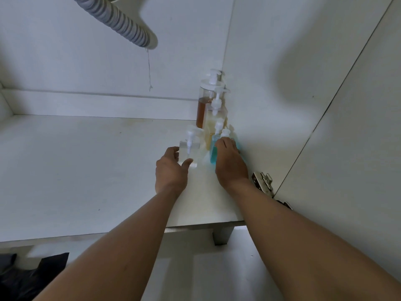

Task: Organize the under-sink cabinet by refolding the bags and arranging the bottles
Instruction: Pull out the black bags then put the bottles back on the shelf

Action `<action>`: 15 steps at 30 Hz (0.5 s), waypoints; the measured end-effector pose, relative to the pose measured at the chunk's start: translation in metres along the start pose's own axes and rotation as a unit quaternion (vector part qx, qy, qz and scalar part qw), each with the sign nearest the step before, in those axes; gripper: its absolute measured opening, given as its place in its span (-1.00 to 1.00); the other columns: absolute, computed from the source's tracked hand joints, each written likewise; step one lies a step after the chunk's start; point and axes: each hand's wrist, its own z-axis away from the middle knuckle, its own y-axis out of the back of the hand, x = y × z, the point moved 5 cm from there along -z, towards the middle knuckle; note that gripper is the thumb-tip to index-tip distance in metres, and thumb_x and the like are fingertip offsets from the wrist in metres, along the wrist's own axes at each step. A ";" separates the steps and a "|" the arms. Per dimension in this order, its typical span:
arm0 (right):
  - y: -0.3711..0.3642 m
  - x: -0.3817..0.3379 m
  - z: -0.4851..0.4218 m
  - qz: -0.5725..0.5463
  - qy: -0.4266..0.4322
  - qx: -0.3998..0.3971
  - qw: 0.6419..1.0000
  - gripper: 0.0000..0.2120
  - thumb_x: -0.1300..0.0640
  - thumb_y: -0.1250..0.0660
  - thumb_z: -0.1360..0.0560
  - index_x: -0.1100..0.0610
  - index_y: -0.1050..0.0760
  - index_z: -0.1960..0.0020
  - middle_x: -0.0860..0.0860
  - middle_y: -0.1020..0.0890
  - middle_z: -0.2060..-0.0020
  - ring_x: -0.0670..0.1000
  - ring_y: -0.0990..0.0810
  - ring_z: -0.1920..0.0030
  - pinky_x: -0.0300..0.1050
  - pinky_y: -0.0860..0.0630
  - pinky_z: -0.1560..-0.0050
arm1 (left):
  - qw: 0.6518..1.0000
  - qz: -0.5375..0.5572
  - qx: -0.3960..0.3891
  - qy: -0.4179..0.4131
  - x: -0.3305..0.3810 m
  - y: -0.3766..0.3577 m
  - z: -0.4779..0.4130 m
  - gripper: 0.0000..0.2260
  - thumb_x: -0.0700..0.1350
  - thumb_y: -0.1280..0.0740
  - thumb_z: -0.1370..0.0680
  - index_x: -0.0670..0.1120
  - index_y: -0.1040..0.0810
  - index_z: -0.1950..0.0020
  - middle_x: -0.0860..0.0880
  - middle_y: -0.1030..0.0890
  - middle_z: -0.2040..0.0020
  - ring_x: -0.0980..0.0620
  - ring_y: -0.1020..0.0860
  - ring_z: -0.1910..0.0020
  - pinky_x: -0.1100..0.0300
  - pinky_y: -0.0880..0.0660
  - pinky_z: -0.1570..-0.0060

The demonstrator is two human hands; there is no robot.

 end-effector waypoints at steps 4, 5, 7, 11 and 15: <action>0.000 -0.004 -0.007 0.004 -0.017 0.002 1.000 -0.67 0.46 -0.19 -0.50 0.26 -0.45 -0.23 0.21 -0.47 -0.18 0.26 -0.47 -0.21 0.21 -0.51 -0.12 | 1.000 -0.002 0.001 -0.006 -0.001 0.001 -0.001 -0.52 -0.02 -0.51 -0.50 -0.11 -0.51 -0.37 -0.11 -0.64 -0.21 -0.10 -0.61 -0.16 -0.03 -0.54 -0.23; -0.001 -0.006 -0.008 0.032 -0.018 -0.003 0.999 -0.67 0.42 -0.19 -0.52 0.23 -0.44 -0.26 0.20 -0.47 -0.21 0.25 -0.45 -0.25 0.24 -0.48 -0.19 | 1.000 -0.002 0.000 -0.006 -0.001 0.000 -0.001 -0.52 -0.02 -0.51 -0.50 -0.11 -0.51 -0.37 -0.10 -0.64 -0.22 -0.10 -0.61 -0.16 -0.03 -0.54 -0.23; -0.001 -0.008 -0.012 0.095 -0.011 -0.007 0.995 -0.66 0.36 -0.19 -0.55 0.19 -0.44 -0.29 0.17 -0.50 -0.21 0.24 -0.46 -0.27 0.24 -0.36 -0.35 | 1.000 -0.005 -0.002 -0.007 -0.001 -0.001 -0.001 -0.51 0.00 -0.51 -0.50 -0.09 -0.50 -0.38 -0.10 -0.64 -0.23 -0.10 -0.61 -0.16 -0.03 -0.55 -0.23; 0.006 -0.006 -0.009 0.110 -0.011 0.014 0.994 -0.75 0.34 -0.25 -0.55 0.18 -0.52 -0.19 0.13 -0.59 -0.09 0.20 -0.50 -0.12 0.09 -0.52 0.02 | 1.000 -0.003 -0.002 -0.009 -0.003 -0.001 -0.003 -0.52 0.00 -0.51 -0.51 -0.09 -0.51 -0.37 -0.09 -0.64 -0.21 -0.08 -0.61 -0.15 -0.02 -0.55 -0.23; 0.017 -0.001 -0.009 -0.008 -0.024 0.000 1.000 -0.78 0.32 -0.18 -0.59 0.24 -0.54 -0.16 0.14 -0.58 -0.11 0.18 -0.46 -0.16 0.08 -0.54 0.04 | 1.000 0.000 -0.011 -0.006 -0.004 -0.002 -0.004 -0.51 0.00 -0.52 -0.49 -0.08 -0.50 -0.37 -0.08 -0.63 -0.23 -0.08 -0.61 -0.16 0.00 -0.54 -0.23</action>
